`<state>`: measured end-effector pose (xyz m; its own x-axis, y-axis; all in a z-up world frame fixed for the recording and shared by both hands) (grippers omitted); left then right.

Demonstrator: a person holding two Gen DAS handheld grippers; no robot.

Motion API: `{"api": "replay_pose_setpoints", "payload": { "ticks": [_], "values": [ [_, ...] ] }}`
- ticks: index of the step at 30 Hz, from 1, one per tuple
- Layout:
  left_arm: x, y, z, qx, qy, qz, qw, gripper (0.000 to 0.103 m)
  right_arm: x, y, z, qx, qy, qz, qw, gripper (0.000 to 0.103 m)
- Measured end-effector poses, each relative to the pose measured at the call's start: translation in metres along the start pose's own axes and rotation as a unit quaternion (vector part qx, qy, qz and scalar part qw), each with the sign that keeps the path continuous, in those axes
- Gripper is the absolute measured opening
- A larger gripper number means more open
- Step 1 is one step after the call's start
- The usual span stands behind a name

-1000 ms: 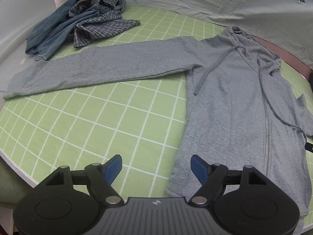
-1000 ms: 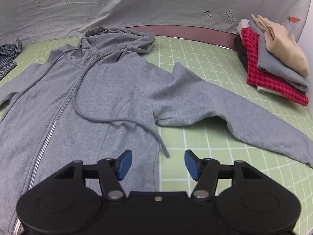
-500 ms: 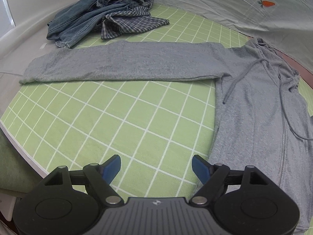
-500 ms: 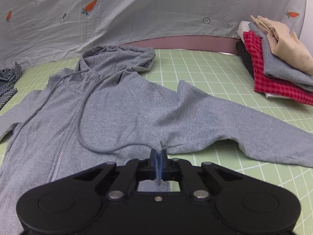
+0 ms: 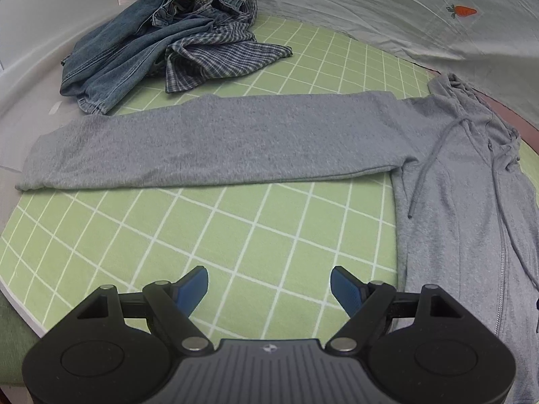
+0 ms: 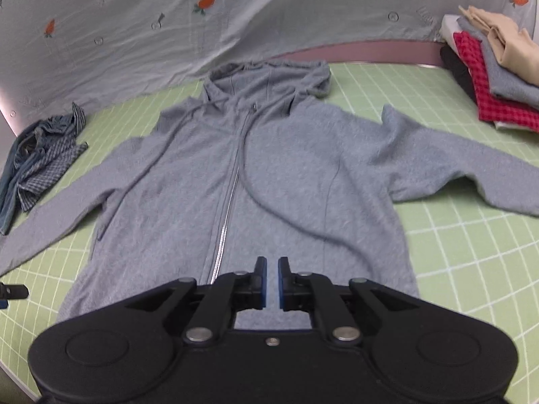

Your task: Fold clothes

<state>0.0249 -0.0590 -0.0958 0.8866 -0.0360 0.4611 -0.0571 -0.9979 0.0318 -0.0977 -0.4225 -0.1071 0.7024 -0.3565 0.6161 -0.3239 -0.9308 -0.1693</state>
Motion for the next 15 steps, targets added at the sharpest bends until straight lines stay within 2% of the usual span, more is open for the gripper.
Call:
{"api": "replay_pose_setpoints", "payload": {
  "ticks": [2,3,5,7,9,11,15],
  "values": [
    [0.008,0.0,0.002,-0.002,0.004,0.021,0.9998,0.081,-0.004,-0.007,0.003,-0.013,-0.006,0.006,1.0,0.046],
    [0.01,0.002,0.004,-0.004,0.004,0.028,0.9996,0.084,-0.004,-0.009,0.0,-0.023,0.0,0.002,1.0,0.051],
    [0.014,0.009,0.009,-0.013,0.003,0.041,0.9991,0.085,-0.003,-0.008,-0.007,-0.041,0.015,-0.006,0.999,0.072],
    [0.016,0.018,0.015,-0.022,0.002,0.053,0.9984,0.085,0.0,-0.001,-0.012,-0.052,0.031,-0.002,0.998,0.085],
    [0.015,0.031,0.02,-0.026,0.002,0.06,0.9979,0.085,0.003,0.011,-0.016,-0.062,0.043,0.009,0.997,0.089],
    [0.012,0.047,0.018,-0.027,0.003,0.063,0.9976,0.085,0.004,0.026,-0.02,-0.074,0.052,0.024,0.996,0.102],
    [-0.003,0.085,0.004,-0.043,0.018,0.065,0.9968,0.087,0.006,0.067,-0.021,-0.088,0.058,0.054,0.993,0.103]
  ]
}}
Point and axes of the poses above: each gripper's, at about its wrist camera, not at the fingertips, and z roughly the way its jaws point, y to its right, x to its top, the point moved 1 cm from there along z, roughly the way its jaws point, and after that the axes turned 2 degrees about x, right-handed, at the moved point
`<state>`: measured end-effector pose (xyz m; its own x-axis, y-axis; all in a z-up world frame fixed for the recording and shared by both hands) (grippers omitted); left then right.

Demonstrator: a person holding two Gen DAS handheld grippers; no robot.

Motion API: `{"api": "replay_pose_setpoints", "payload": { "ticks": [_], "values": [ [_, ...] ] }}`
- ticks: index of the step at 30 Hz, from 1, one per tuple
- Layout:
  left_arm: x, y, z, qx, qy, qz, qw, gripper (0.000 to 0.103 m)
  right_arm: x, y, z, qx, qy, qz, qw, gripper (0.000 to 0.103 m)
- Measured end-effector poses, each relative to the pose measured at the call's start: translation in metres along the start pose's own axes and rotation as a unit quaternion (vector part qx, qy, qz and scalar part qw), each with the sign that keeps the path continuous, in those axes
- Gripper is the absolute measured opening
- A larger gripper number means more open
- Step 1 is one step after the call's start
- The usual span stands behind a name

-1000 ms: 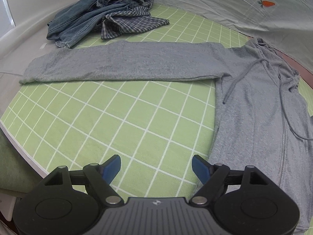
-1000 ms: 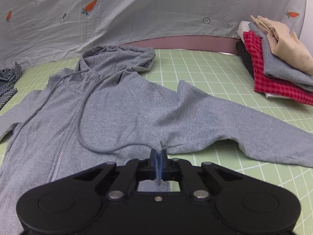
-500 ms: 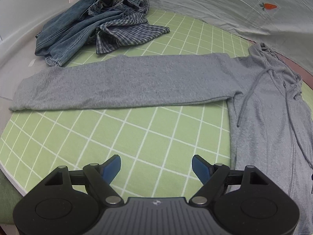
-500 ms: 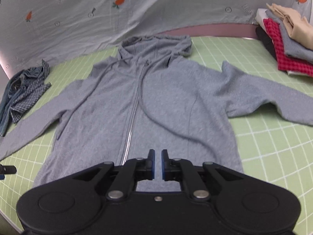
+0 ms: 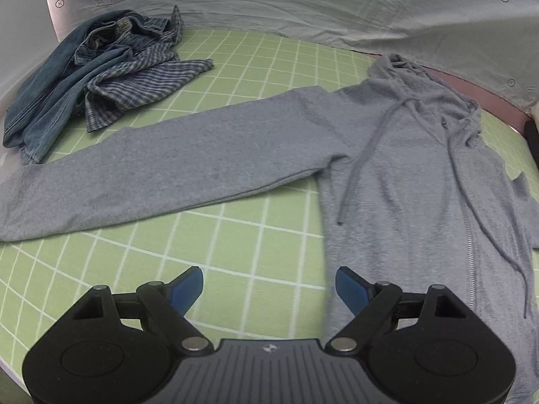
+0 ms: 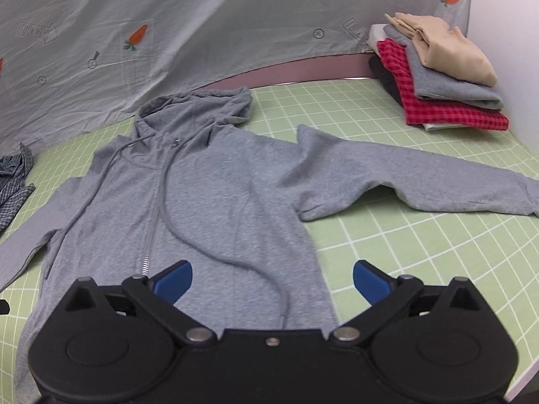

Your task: Fold clothes

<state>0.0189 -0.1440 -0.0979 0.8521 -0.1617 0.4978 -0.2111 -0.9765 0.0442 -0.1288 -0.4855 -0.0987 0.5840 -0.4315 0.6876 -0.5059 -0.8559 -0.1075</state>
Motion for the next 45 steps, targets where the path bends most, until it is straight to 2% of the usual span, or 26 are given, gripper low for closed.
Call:
{"api": "replay_pose_setpoints", "payload": {
  "ticks": [6,10,15,22,28,30,32,34,36,38,40,42,43,45],
  "values": [
    [-0.028,0.088,-0.004,0.017,0.007,-0.007,0.9998,0.087,0.012,0.082,0.021,-0.02,-0.006,0.005,1.0,0.103],
    [-0.055,0.143,-0.006,0.027,-0.001,-0.036,0.999,0.088,0.027,0.151,0.036,-0.034,-0.012,-0.024,0.999,0.103],
    [-0.087,0.199,0.0,0.054,-0.029,-0.037,0.9974,0.088,0.049,0.241,0.057,-0.055,-0.007,-0.04,0.998,0.103],
    [-0.099,0.239,0.002,0.091,-0.046,-0.017,0.9947,0.092,0.07,0.343,0.08,-0.093,0.005,-0.036,0.995,0.103],
    [-0.095,0.247,0.009,0.12,-0.053,-0.028,0.991,0.093,0.075,0.396,0.096,-0.123,-0.009,0.011,0.992,0.101],
    [-0.094,0.249,0.01,0.126,-0.054,-0.032,0.99,0.094,0.073,0.406,0.097,-0.124,-0.016,0.025,0.992,0.088],
    [-0.094,0.251,0.01,0.131,-0.056,-0.033,0.9893,0.094,0.07,0.413,0.097,-0.114,-0.016,0.042,0.993,0.052],
    [-0.094,0.252,0.012,0.135,-0.059,-0.041,0.9883,0.096,0.068,0.418,0.096,-0.101,-0.013,0.057,0.993,0.047],
    [-0.093,0.252,0.013,0.139,-0.061,-0.049,0.9872,0.098,0.067,0.418,0.095,-0.099,-0.014,0.043,0.994,0.04],
    [-0.093,0.252,0.013,0.143,-0.062,-0.051,0.9865,0.099,0.067,0.416,0.094,-0.103,-0.017,0.023,0.994,0.023],
    [-0.093,0.252,0.014,0.143,-0.063,-0.053,0.9863,0.099,0.066,0.416,0.094,-0.133,-0.022,-0.001,0.991,0.013],
    [-0.093,0.25,0.014,0.141,-0.064,-0.059,0.9861,0.101,0.064,0.429,0.091,-0.152,-0.018,0.014,0.988,0.013],
    [-0.094,0.249,0.014,0.141,-0.063,-0.063,0.986,0.101,0.065,0.436,0.09,-0.149,-0.017,0.028,0.988,0.014],
    [-0.095,0.247,0.015,0.141,-0.062,-0.069,0.9857,0.103,0.067,0.437,0.091,-0.155,-0.024,0.017,0.988,0.015]
  ]
}}
Point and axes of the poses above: each gripper's, at about its wrist camera, not at the fingertips, and z roughly the way its jaws point, y to its right, x to its top, the point moved 1 cm from there along z, roughly the way its jaws point, and after that the axes turned 2 degrees about x, right-handed, at the moved point
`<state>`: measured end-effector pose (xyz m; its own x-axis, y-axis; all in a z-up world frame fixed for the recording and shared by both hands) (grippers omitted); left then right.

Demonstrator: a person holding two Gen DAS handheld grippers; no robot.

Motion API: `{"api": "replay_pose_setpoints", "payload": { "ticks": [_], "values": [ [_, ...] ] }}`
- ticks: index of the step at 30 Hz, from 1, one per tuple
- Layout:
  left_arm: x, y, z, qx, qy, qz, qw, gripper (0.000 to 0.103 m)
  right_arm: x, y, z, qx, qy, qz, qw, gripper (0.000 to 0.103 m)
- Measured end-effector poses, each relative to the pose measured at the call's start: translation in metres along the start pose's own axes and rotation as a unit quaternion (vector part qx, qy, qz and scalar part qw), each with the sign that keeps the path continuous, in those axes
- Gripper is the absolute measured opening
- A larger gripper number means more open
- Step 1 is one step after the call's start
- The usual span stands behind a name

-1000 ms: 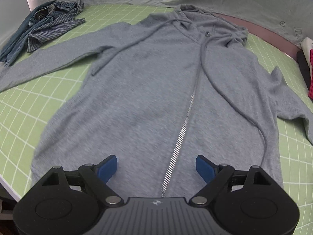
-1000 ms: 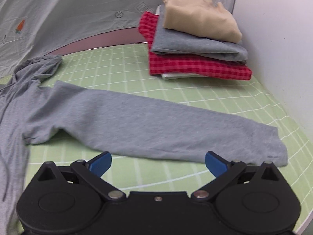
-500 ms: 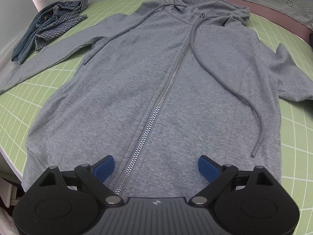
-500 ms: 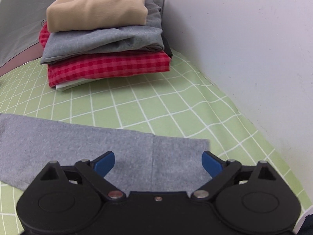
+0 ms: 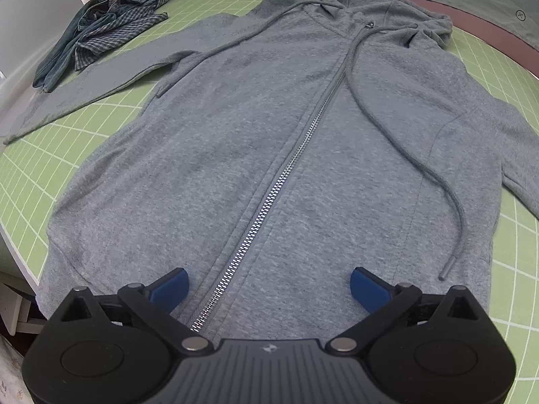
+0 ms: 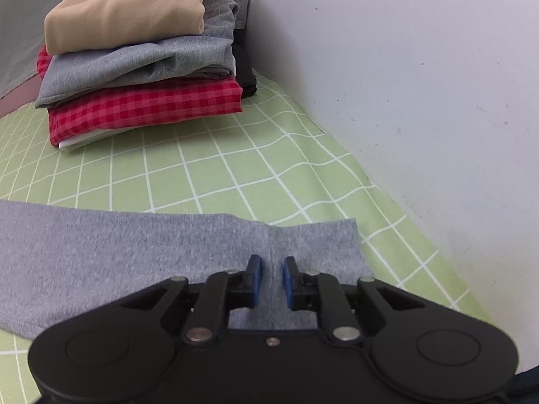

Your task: Fold clothes

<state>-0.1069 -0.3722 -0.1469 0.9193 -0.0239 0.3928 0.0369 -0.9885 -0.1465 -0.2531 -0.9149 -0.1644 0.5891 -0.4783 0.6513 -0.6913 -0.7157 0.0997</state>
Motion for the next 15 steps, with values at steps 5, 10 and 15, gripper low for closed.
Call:
{"api": "replay_pose_setpoints", "payload": {
  "ticks": [5,10,15],
  "values": [
    [0.001,-0.003,0.001,-0.008,-0.002,0.0,1.0,0.103,0.001,-0.001,0.0,-0.032,-0.007,0.011,0.999,0.034],
    [0.004,-0.009,-0.003,-0.019,0.0,0.014,0.9997,0.103,0.005,-0.018,-0.006,-0.06,-0.007,-0.026,0.998,0.044],
    [0.016,-0.045,-0.015,-0.045,0.019,-0.034,0.9982,0.103,0.013,-0.042,-0.032,-0.031,0.036,-0.034,0.998,0.09]
  ]
}}
Point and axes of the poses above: each gripper's, at about its wrist camera, not at the fingertips, and z roughly the way its jaws point, y to its right, x to its top, the point moved 1 cm from there along z, roughly the way its jaws point, and after that the axes turned 2 degrees about x, right-handed, at the moved point
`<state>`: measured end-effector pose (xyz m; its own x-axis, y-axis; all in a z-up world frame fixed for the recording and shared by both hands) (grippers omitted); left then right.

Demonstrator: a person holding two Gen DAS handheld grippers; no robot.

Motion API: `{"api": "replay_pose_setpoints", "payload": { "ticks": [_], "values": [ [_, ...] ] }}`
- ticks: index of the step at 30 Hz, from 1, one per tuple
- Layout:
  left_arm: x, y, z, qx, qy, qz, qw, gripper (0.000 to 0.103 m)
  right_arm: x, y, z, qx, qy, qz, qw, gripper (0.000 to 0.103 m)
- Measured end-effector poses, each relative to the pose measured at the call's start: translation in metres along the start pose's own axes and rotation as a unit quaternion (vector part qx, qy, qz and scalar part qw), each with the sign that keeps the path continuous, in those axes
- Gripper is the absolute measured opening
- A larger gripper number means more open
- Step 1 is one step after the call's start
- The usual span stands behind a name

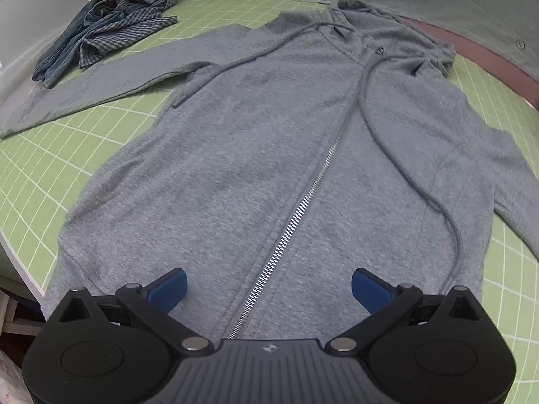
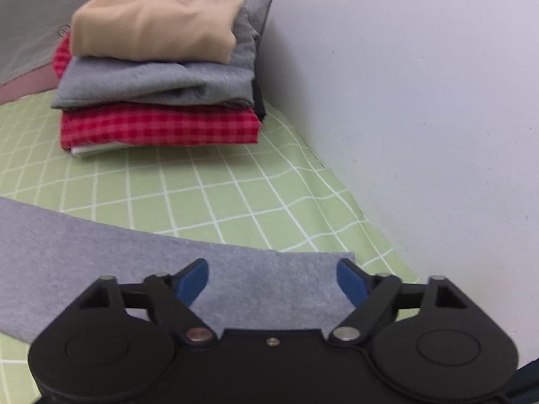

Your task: Fold clothes

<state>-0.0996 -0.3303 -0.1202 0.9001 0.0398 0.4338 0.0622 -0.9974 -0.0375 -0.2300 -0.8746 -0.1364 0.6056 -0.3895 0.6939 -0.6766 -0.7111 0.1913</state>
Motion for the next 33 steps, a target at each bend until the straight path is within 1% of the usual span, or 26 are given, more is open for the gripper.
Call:
{"api": "replay_pose_setpoints", "payload": {
  "ticks": [1,2,3,4,8,11,13,16,19,23,27,30,33],
  "values": [
    [0.005,-0.009,-0.003,-0.005,0.006,-0.007,0.9999,0.103,0.001,-0.011,-0.007,0.011,0.007,-0.004,1.0,0.092],
    [0.01,-0.017,-0.005,-0.008,0.011,-0.013,0.9998,0.103,0.001,-0.023,-0.014,0.021,0.013,-0.009,1.0,0.098],
    [0.015,-0.026,-0.006,-0.007,0.018,-0.016,0.9997,0.103,0.002,-0.035,-0.021,0.031,0.019,-0.014,0.999,0.101],
    [0.021,-0.037,-0.007,-0.006,0.025,-0.019,0.9995,0.103,0.001,-0.05,-0.028,0.042,0.024,-0.019,0.999,0.103],
    [0.043,-0.089,-0.003,-0.001,0.043,-0.033,0.9985,0.103,-0.005,-0.12,-0.058,0.094,0.03,-0.027,0.995,0.103],
    [0.058,-0.136,0.007,0.013,0.042,-0.039,0.9983,0.103,-0.012,-0.177,-0.082,0.125,0.028,-0.028,0.991,0.103],
    [0.068,-0.169,0.013,0.02,0.045,-0.049,0.9976,0.103,-0.019,-0.212,-0.097,0.141,0.021,-0.023,0.99,0.103],
    [0.091,-0.218,0.022,0.034,0.049,-0.064,0.9962,0.103,-0.03,-0.263,-0.119,0.161,0.01,-0.018,0.987,0.103],
    [0.113,-0.267,0.037,0.045,0.052,-0.075,0.9948,0.103,-0.043,-0.307,-0.138,0.166,0.003,-0.018,0.986,0.103],
    [0.146,-0.321,0.057,0.061,0.054,-0.082,0.9932,0.103,-0.057,-0.354,-0.152,0.164,-0.003,-0.006,0.986,0.103],
    [0.175,-0.365,0.07,0.075,0.065,-0.102,0.9898,0.103,-0.068,-0.388,-0.161,0.148,-0.026,0.005,0.989,0.103],
    [0.194,-0.394,0.085,0.082,0.071,-0.129,0.9857,0.103,-0.071,-0.408,-0.165,0.14,-0.043,-0.003,0.989,0.103],
    [0.208,-0.412,0.1,0.104,0.08,-0.142,0.9811,0.103,-0.069,-0.42,-0.167,0.136,-0.048,-0.014,0.989,0.103]
  ]
}}
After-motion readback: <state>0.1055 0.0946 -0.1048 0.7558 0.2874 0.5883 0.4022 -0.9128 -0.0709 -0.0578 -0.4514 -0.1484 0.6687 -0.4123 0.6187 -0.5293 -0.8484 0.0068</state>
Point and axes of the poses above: each gripper's, at about its wrist camera, not at the fingertips, and z roughly the way its jaws point, y to its right, x to its top, the point moved 1 cm from there along z, roughly the way its jaws point, and after that the axes turned 2 degrees about x, right-handed, at the moved point
